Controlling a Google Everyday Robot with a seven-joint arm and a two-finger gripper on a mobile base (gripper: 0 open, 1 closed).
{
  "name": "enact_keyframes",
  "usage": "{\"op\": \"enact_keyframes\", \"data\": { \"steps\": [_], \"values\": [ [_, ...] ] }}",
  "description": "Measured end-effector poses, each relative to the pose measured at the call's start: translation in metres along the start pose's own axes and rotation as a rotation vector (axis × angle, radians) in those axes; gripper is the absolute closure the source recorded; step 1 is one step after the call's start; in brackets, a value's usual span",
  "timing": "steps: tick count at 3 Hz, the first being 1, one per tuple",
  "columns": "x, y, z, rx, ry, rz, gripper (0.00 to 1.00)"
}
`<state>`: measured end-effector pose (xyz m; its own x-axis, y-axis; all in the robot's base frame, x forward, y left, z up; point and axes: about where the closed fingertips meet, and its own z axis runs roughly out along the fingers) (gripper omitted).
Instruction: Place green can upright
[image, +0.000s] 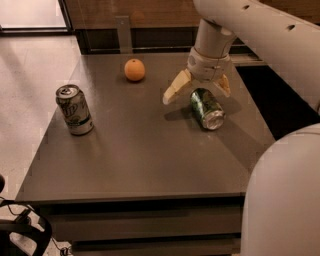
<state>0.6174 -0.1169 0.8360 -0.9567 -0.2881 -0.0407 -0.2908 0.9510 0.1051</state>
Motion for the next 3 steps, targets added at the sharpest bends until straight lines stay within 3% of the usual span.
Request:
{"op": "enact_keyframes", "data": {
  "steps": [2,3],
  "values": [
    [0.0059,-0.0199,0.0130,0.017,0.036,0.026,0.00],
    [0.0023,-0.0188,0.0150,0.015,0.026,0.024,0.17]
  ]
}}
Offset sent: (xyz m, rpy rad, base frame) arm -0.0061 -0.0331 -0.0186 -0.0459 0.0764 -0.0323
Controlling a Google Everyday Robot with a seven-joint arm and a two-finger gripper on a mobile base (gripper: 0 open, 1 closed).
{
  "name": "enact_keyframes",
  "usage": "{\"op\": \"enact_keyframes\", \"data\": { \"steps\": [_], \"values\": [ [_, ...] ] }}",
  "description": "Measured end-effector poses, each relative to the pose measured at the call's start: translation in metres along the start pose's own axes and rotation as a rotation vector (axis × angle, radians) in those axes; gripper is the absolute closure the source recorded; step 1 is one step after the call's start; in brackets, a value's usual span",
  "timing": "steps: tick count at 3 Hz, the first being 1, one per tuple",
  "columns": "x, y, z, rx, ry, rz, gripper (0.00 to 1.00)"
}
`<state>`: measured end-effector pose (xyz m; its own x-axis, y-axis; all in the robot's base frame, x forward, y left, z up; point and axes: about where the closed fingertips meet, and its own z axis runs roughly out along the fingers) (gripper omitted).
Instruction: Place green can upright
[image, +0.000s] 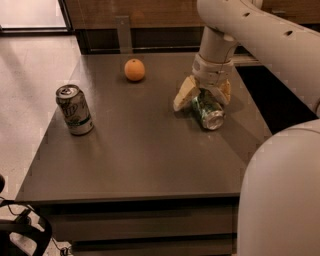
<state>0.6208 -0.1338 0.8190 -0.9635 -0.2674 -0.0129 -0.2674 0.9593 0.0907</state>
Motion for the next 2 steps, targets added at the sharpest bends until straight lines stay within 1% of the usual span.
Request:
{"op": "enact_keyframes", "data": {
  "steps": [2],
  "values": [
    [-0.0053,0.0013,0.0033,-0.002,-0.013,-0.002,0.64]
  ]
}}
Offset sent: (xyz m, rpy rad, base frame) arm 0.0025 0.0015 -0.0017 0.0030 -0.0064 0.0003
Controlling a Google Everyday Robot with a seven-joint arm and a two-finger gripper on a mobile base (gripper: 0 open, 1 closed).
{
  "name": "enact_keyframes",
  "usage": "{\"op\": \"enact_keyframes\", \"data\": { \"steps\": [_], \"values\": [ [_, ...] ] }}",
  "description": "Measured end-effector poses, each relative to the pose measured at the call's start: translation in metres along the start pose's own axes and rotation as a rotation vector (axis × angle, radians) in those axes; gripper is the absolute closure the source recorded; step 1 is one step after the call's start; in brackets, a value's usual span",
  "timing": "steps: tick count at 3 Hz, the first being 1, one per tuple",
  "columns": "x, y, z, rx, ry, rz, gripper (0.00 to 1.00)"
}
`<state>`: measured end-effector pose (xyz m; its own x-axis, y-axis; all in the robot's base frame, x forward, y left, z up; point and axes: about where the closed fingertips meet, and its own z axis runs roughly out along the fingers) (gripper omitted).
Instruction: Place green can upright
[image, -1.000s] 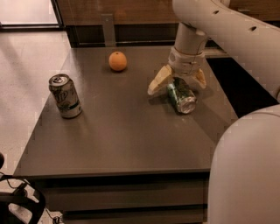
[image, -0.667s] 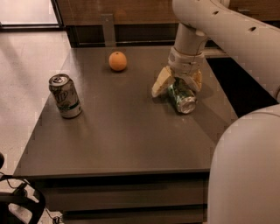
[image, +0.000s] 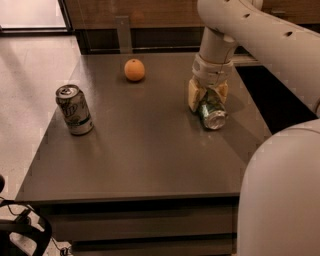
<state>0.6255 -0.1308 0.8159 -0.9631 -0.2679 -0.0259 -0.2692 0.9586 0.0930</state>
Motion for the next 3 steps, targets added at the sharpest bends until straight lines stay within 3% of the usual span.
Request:
{"op": "enact_keyframes", "data": {
  "steps": [1,2,3],
  "values": [
    [0.000,0.000,-0.001,0.000,0.000,0.000,0.86],
    [0.000,0.000,-0.001,0.000,0.000,0.000,1.00],
    [-0.017,-0.001,-0.016,0.019,-0.078,-0.022,1.00]
  ]
}}
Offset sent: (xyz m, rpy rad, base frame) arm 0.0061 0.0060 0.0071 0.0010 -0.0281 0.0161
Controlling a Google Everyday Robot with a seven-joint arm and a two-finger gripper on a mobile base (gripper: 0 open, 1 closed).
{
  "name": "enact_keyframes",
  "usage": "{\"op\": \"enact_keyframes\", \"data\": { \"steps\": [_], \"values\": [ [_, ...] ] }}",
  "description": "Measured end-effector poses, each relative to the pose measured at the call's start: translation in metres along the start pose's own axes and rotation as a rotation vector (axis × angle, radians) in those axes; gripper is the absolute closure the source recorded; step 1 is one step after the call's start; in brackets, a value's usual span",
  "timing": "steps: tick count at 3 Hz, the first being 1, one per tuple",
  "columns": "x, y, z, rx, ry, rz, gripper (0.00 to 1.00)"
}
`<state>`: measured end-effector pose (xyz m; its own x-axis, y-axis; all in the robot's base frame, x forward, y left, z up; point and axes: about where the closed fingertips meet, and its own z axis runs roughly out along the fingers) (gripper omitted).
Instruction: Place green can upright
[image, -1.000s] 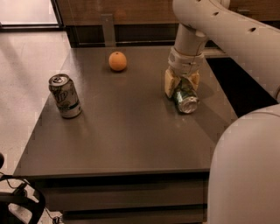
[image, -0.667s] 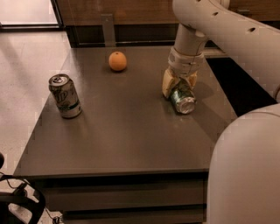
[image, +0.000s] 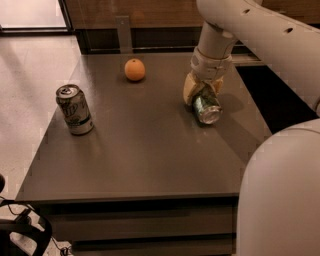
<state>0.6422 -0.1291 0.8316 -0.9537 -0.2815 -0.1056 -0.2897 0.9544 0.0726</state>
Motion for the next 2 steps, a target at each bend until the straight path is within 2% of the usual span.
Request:
{"op": "enact_keyframes", "data": {
  "steps": [1,2],
  "values": [
    [-0.018,-0.008,-0.019,0.027,-0.102,-0.014,1.00],
    [-0.024,-0.017,-0.034,0.010,-0.217,-0.014,1.00]
  ]
}}
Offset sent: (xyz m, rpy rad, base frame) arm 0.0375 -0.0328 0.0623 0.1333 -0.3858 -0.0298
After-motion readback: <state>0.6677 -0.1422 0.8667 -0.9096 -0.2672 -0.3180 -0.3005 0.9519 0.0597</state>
